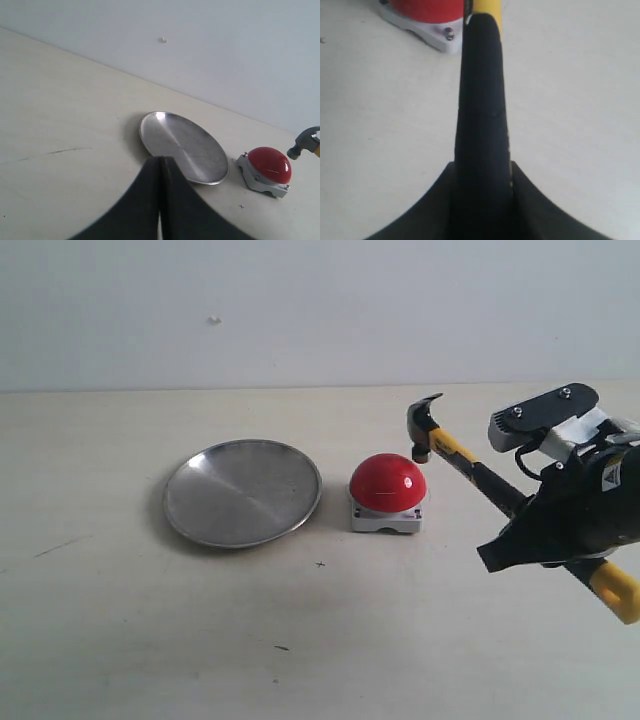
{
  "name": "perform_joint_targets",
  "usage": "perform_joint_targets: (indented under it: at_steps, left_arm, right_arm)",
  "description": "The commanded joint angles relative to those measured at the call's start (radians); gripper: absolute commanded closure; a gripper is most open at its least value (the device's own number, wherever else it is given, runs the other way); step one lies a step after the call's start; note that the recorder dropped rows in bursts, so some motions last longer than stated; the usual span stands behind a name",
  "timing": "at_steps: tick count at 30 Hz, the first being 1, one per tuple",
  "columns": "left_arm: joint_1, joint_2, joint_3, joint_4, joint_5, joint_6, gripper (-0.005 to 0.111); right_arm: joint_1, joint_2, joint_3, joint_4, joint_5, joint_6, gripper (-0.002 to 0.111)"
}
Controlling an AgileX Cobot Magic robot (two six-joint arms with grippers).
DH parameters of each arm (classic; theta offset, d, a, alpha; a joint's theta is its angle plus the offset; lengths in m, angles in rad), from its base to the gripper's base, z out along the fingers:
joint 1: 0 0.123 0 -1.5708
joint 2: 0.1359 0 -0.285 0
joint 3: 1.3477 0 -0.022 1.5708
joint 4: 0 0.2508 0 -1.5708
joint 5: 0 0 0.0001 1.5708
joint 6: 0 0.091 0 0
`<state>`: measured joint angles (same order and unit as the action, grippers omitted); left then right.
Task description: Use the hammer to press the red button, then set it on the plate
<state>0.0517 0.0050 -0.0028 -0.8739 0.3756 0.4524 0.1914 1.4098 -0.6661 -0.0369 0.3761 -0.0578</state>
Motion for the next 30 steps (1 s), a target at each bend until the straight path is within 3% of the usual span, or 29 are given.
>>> perform_joint_targets:
  at_steps: [1,4,8,12,24,30]
  left_arm:
    - [0.001,-0.005,0.003,-0.002,0.004,0.012,0.107]
    - [0.001,-0.005,0.003,-0.002,0.004,0.012,0.107]
    - [0.001,-0.005,0.003,-0.002,0.004,0.012,0.107]
    - [0.001,-0.005,0.003,-0.002,0.004,0.012,0.107]
    - [0.001,-0.005,0.003,-0.002,0.004,0.012,0.107]
    - [0.001,-0.005,0.003,-0.002,0.004,0.012,0.107]
  right_arm:
    - [-0.001,-0.006,-0.094,-0.422,0.123,0.486,0.108]
    - [0.001,-0.028,-0.087,-0.442,0.078,0.584,0.108]
    - [0.01,-0.034,-0.02,-0.268,-0.085,0.579,0.108]
    - [0.092,0.001,-0.005,-0.228,-0.176,0.574,0.108]
    - [0.217,0.023,-0.039,-0.21,-0.134,0.578,0.108]
    - [0.233,0.023,-0.039,-0.2,-0.131,0.584,0.108]
